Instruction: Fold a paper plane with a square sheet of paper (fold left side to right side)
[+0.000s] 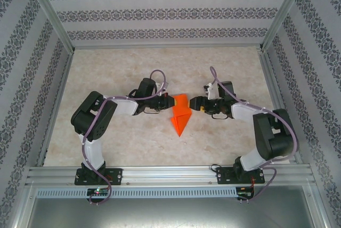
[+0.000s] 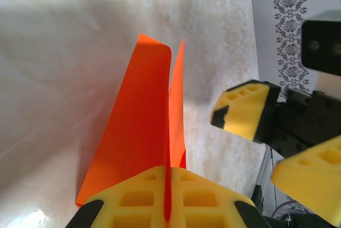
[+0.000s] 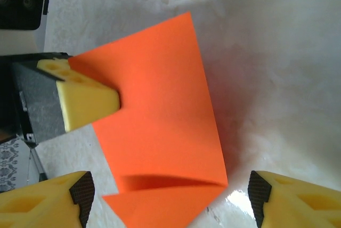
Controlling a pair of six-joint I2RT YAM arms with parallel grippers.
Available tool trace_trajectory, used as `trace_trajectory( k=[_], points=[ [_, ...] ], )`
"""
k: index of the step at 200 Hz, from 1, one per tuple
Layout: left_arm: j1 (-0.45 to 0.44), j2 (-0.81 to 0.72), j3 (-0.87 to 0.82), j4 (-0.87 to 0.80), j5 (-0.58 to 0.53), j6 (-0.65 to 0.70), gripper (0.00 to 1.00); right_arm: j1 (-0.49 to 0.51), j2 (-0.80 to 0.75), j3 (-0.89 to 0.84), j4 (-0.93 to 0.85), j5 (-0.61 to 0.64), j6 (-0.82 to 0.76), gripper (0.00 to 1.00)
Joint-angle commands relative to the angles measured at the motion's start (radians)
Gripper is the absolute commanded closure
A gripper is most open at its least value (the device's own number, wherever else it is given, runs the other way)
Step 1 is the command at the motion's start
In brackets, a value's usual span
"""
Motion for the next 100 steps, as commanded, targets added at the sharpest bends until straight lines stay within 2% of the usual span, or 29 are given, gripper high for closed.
trace_trajectory(
  k=[1, 53, 100],
  points=[
    [0.014, 0.019, -0.007, 0.09, 0.055, 0.029, 0.95, -0.001, 0.071, 0.033, 0.114, -0.066, -0.002, 0.23],
    [0.013, 0.033, -0.005, 0.101, 0.072, 0.024, 0.95, -0.016, 0.241, 0.047, 0.331, -0.189, 0.075, 0.3],
    [0.014, 0.041, 0.0, 0.11, 0.08, 0.018, 0.95, -0.016, 0.28, 0.036, 0.365, -0.26, 0.068, 0.42]
  ],
)
